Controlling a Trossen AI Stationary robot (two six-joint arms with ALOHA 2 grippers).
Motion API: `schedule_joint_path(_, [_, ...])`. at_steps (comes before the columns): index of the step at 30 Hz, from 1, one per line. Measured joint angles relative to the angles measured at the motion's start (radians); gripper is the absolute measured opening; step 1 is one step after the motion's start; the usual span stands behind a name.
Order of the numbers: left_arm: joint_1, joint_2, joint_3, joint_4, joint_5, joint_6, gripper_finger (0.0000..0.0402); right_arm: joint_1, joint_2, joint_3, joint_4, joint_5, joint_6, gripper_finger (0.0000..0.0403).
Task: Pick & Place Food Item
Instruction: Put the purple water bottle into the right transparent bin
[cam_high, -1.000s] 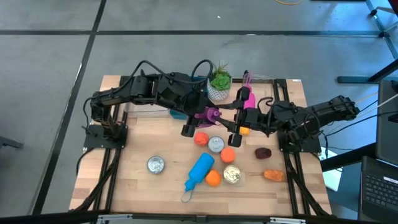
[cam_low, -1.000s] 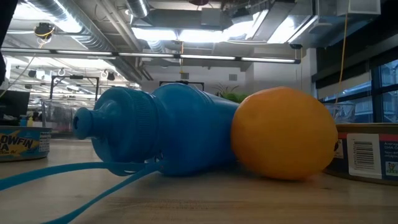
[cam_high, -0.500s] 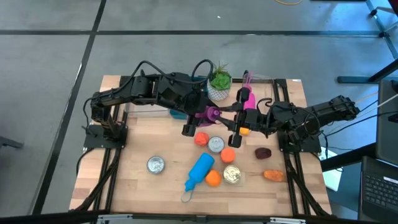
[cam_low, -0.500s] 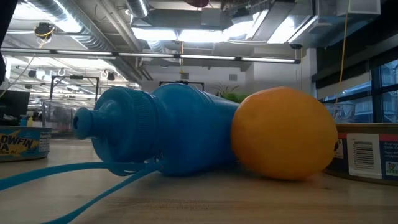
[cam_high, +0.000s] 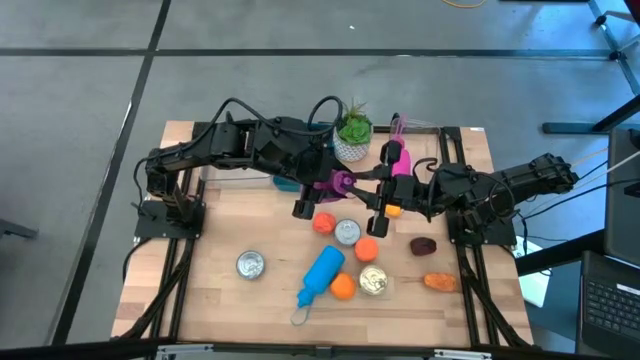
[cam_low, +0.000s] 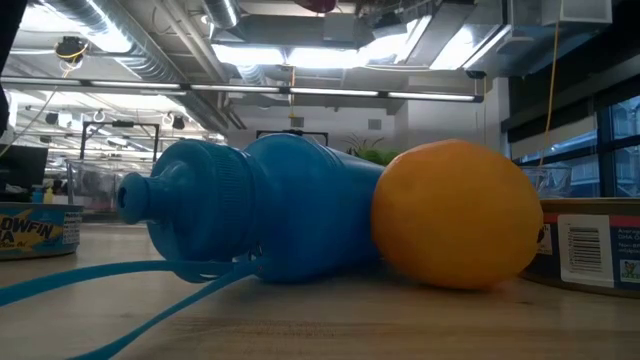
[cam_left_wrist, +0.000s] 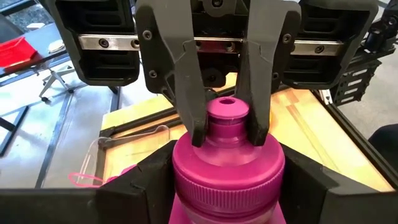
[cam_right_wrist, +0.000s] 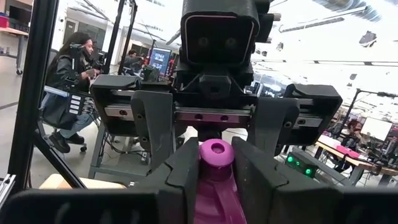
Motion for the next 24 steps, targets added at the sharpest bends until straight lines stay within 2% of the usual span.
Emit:
schedule_joint_path(8, [0.0,0.0,0.0,0.007,-0.001,0.0,0.0234,0.0,0.0,-0.001,-0.008,0.004,0.0,0.0063])
schedule_joint_path(14, [0.0,-0.003,0.0,0.004,-0.002,0.012,0.0233,0.0,0.0,-0.001,-0.008,0.009,0.001,0.0075])
schedule_joint_path(18, [0.0,-0.019,0.0,-0.011,-0.039,0.017,0.0235,0.0,0.0,-0.001,-0.027,0.067,0.001,0.0074])
schedule_joint_path(24, [-0.001,-0.06,0.001,-0.082,-0.089,0.011,0.0234,-0.001,0.0,-0.001,-0.033,0.1,-0.001,0.0068])
